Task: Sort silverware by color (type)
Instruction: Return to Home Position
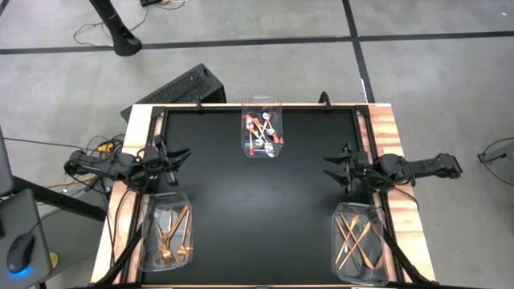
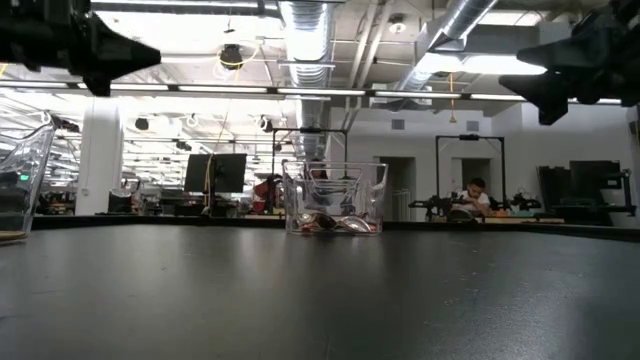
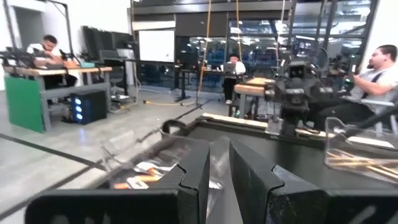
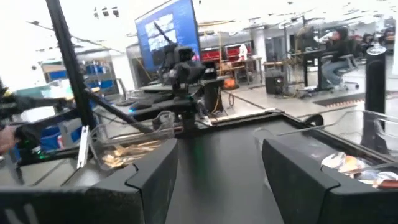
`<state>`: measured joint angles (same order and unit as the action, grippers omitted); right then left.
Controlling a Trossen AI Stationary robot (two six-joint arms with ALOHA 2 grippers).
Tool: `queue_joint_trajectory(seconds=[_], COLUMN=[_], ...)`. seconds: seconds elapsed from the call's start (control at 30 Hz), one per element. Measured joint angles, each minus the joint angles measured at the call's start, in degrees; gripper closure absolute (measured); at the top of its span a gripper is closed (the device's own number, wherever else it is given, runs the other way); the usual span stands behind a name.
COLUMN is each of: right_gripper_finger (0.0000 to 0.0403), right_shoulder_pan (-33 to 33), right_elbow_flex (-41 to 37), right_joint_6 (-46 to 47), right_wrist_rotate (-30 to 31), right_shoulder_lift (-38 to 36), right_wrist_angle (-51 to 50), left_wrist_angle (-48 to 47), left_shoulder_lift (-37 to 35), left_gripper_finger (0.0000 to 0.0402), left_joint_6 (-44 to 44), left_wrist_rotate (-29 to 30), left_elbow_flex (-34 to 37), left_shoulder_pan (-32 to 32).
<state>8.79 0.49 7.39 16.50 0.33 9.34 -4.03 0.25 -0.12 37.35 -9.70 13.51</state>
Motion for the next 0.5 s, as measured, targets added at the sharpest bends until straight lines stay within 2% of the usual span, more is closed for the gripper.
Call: queue_joint_trajectory(seconds=[0.23, 0.5], right_gripper_finger=[0.0149, 0.0149], right_shoulder_pan=[-3.56, -5.61], right_elbow_flex=[-0.02, -0.04], right_joint_6=[-0.76, -0.35], right_wrist_rotate=[-1.15, -1.4], right_shoulder_lift=[0.65, 0.8], right_wrist_angle=[0.03, -3.62], left_wrist_angle=[7.6, 9.27], left_shoulder_lift=[0.02, 0.17], left_gripper_finger=[0.035, 0.035], left_joint_6=[-1.86, -3.38], left_wrist_rotate=[-2.85, -3.67], left_elbow_flex=[7.65, 9.08], left_shoulder_pan=[0.01, -0.01])
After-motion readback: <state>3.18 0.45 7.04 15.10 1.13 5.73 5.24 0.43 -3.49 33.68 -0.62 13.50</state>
